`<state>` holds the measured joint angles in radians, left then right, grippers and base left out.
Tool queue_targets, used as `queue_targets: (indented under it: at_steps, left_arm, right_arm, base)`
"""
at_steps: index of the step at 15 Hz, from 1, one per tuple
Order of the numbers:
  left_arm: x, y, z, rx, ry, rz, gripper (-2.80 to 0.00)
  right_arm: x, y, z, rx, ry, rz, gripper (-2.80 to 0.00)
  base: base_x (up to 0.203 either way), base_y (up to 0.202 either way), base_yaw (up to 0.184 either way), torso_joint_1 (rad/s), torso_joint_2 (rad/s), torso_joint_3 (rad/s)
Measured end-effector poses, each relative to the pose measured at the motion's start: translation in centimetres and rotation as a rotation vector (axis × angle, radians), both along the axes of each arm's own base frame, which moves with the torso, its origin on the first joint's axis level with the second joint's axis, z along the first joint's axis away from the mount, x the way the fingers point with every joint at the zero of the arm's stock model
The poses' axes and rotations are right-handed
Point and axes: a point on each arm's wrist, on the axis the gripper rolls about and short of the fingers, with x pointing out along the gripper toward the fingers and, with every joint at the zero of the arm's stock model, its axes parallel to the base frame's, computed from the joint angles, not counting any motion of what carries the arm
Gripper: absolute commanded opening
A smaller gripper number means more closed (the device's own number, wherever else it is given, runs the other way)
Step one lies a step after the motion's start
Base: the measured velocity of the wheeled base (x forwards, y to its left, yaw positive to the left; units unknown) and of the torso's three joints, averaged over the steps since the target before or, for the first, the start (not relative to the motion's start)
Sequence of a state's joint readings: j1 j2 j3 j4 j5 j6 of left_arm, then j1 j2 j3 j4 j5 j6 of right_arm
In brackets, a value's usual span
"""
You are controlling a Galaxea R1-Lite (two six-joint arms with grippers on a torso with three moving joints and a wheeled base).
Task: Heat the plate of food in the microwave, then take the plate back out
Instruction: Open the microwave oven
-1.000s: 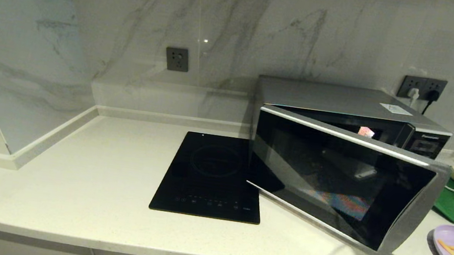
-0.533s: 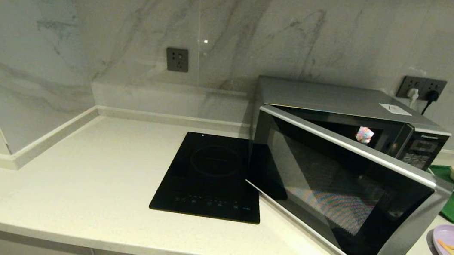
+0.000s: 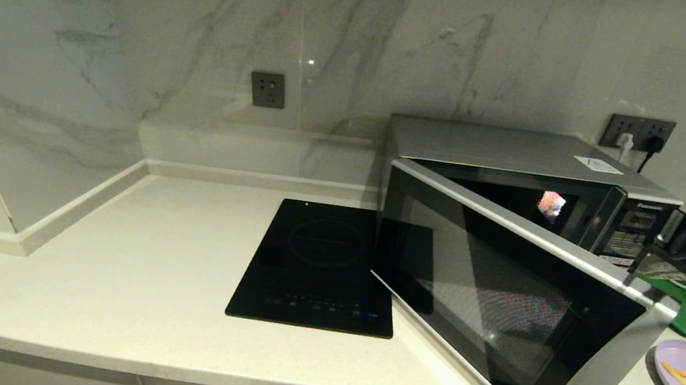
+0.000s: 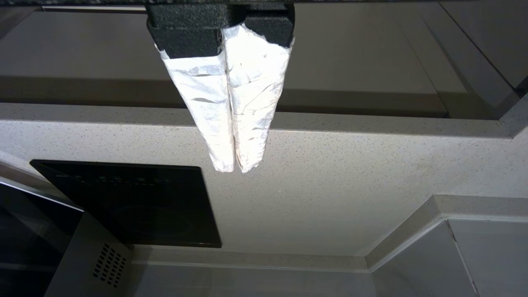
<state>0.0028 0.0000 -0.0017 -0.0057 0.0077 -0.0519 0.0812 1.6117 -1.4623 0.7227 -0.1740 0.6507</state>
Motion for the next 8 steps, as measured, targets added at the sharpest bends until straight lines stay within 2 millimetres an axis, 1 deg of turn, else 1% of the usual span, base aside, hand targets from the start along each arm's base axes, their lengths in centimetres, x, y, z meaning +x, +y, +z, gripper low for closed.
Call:
queue_targets:
  at_steps: [2,8]
  left_arm:
    - [0.0,0.0,0.0,0.000,0.000,-0.001,-2.80]
    - [0.0,0.0,0.0,0.000,0.000,0.000,-2.80]
  right_arm:
    - [-0.8,2.1,0.2,-0.031,0.001,0.118,-2.80]
    - [-3.9,6.0,0.6,-0.043,0.024,0.309,-2.80]
  base:
    - [0.000,0.000,0.000,0.000,0.00,0.000]
    - [0.000,0.000,0.000,0.000,0.00,0.000]
